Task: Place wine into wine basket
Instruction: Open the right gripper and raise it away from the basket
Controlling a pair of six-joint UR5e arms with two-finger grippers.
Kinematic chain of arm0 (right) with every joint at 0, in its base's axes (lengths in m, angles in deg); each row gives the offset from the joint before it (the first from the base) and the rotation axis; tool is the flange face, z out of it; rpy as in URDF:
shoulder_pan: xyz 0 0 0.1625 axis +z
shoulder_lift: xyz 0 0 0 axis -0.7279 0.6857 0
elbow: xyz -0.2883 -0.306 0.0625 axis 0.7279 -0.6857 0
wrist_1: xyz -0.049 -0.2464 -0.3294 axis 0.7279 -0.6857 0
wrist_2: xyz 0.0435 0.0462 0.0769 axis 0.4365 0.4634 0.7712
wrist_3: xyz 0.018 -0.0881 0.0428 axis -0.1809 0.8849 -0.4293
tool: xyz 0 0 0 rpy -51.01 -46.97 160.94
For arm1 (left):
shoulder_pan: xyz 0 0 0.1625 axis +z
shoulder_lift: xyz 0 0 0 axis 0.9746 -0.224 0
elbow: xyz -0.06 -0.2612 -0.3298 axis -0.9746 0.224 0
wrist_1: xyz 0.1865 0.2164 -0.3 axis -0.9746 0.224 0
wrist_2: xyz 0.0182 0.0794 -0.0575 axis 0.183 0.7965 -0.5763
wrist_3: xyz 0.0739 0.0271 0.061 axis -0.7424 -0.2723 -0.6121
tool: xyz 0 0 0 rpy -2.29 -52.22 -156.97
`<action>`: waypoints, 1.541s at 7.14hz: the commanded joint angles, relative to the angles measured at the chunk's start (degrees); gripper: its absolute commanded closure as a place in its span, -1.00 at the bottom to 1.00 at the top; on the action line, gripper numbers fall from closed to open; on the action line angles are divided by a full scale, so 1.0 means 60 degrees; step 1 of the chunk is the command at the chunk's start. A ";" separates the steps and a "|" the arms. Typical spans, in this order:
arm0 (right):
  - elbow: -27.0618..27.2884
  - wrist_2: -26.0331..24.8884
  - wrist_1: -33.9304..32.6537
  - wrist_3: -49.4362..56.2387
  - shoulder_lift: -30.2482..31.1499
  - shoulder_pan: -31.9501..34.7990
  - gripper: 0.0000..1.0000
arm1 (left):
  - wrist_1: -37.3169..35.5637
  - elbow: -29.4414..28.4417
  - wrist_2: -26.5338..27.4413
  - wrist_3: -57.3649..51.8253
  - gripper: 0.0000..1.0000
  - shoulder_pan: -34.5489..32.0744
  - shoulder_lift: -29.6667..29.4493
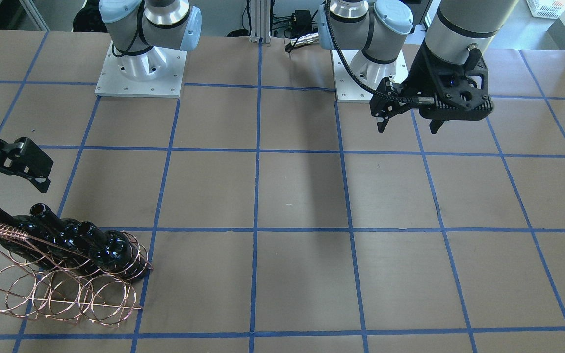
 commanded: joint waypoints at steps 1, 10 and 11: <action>0.0855 0.0058 -0.0082 -0.0059 0.1041 0.0485 -0.99 | 0.0115 -0.0035 -0.0019 0.0000 -1.00 -0.0042 0.0068; 0.1859 -0.0247 0.0161 -0.1670 0.2248 0.2041 -1.00 | 0.0233 -0.0021 -0.0077 0.0044 -1.00 -0.0159 0.0215; 0.1859 -0.0279 0.0122 -0.1641 0.2277 0.2027 -1.00 | 0.0233 -0.0021 -0.0049 0.0030 -1.00 -0.0145 0.0215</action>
